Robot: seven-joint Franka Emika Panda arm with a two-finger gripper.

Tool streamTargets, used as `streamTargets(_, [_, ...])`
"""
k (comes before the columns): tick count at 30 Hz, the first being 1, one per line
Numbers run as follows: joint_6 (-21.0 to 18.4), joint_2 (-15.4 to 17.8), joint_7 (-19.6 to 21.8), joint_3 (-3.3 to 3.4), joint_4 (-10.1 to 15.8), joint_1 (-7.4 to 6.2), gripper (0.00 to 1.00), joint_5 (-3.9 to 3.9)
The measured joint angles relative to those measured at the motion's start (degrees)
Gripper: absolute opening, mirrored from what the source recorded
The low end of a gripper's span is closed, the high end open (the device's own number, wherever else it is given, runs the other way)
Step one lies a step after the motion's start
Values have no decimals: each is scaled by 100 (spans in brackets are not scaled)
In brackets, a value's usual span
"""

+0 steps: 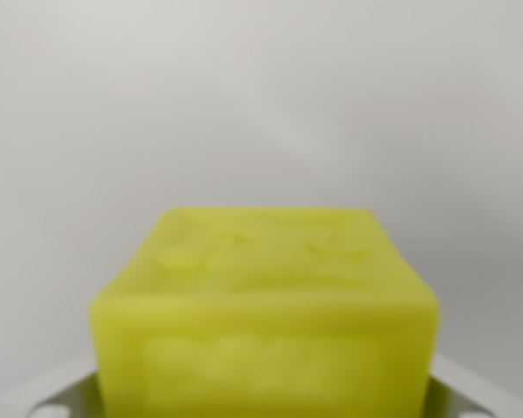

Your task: Pick yellow cube

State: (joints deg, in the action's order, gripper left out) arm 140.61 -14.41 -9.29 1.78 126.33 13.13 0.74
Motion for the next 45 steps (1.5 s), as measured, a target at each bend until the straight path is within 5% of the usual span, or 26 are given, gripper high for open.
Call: streamTargets(45, [-1005, 737, 27, 0, -267, 3, 0, -40])
